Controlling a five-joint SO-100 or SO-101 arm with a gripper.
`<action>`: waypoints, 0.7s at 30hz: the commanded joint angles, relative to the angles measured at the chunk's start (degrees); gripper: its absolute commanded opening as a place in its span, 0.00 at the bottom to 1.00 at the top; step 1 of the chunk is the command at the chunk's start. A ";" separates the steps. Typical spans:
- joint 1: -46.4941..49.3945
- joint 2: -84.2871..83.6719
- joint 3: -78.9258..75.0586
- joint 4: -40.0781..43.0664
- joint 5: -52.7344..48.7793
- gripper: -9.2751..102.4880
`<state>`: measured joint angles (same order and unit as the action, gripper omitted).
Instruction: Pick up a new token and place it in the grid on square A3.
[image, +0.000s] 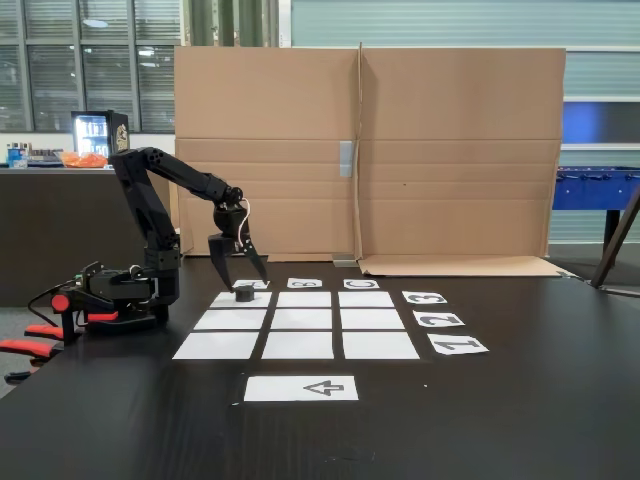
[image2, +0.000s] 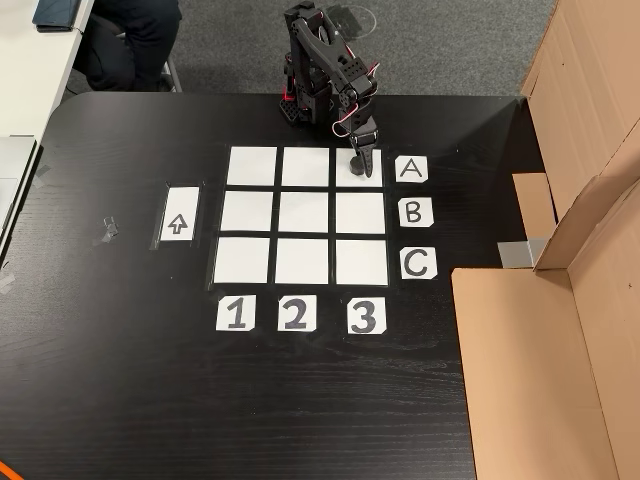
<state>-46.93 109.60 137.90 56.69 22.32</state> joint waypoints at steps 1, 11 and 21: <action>-1.49 -0.09 -0.79 -0.35 0.79 0.38; -6.77 -0.09 -1.23 -1.41 3.25 0.38; -7.38 3.78 -6.59 -2.11 3.25 0.38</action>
<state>-53.70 110.48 134.30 55.28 25.22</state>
